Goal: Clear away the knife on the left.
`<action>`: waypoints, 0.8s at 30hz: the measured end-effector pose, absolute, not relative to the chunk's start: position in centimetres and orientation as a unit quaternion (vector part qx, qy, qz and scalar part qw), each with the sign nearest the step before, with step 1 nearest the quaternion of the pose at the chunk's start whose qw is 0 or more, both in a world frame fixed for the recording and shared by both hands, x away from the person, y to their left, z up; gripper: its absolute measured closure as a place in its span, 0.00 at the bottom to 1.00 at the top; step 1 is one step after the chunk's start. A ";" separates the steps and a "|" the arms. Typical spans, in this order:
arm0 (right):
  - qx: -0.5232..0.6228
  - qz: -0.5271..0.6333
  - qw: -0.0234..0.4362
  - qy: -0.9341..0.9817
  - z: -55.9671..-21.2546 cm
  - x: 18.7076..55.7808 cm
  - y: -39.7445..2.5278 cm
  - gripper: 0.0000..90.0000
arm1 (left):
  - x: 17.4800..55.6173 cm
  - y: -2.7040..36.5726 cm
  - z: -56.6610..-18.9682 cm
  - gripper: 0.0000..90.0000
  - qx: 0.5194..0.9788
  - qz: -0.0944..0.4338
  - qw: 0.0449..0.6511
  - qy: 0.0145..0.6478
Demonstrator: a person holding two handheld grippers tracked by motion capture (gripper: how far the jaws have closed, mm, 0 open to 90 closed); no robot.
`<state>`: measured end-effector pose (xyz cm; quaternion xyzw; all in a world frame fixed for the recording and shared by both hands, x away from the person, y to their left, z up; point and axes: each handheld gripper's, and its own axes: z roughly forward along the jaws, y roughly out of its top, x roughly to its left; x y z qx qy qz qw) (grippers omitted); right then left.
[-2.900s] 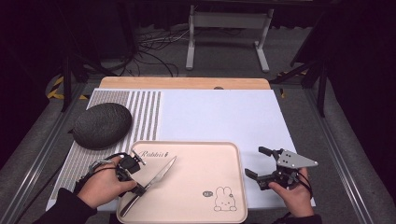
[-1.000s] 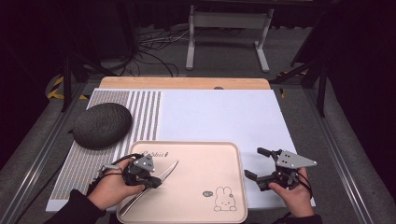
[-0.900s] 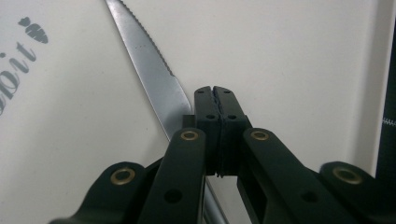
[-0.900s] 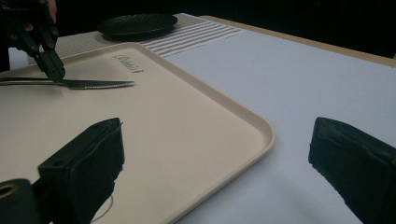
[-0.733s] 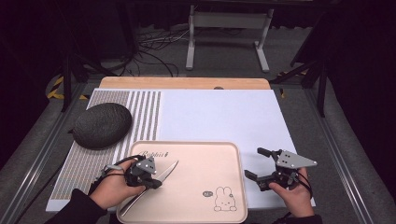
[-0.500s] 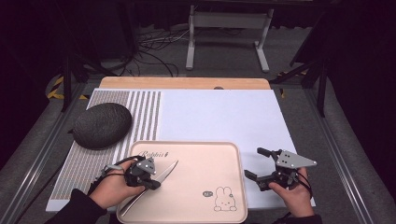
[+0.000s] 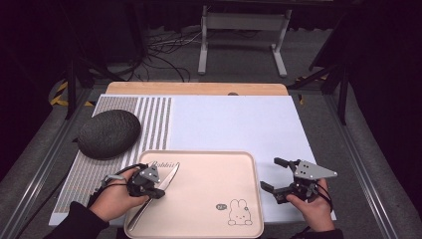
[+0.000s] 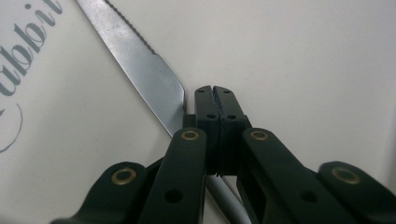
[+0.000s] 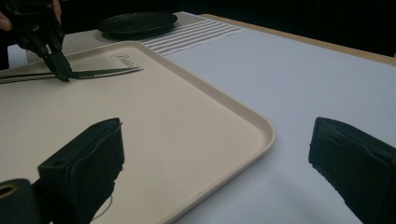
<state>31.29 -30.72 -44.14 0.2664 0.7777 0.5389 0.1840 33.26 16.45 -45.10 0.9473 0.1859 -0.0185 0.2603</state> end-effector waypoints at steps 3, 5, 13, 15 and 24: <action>0.267 0.539 0.184 0.778 -44.1 31.3 -30.7 0.05 | 33.3 16.7 -45.1 1.00 0.946 -0.015 0.263 0.191; 0.267 0.538 0.184 0.778 -44.1 31.3 -30.7 0.05 | 33.3 16.8 -45.1 1.00 0.946 -0.014 0.262 0.192; 0.267 0.539 0.184 0.777 -44.2 31.3 -30.8 0.05 | 33.4 17.8 -45.1 1.00 0.943 -0.004 0.259 0.208; 0.267 0.538 0.184 0.778 -44.2 31.3 -30.7 0.05 | 33.4 18.1 -45.1 1.00 0.942 -0.003 0.260 0.213; 0.266 0.537 0.183 0.780 -44.2 31.4 -30.7 0.05 | 33.4 19.0 -45.2 1.00 0.937 0.000 0.263 0.228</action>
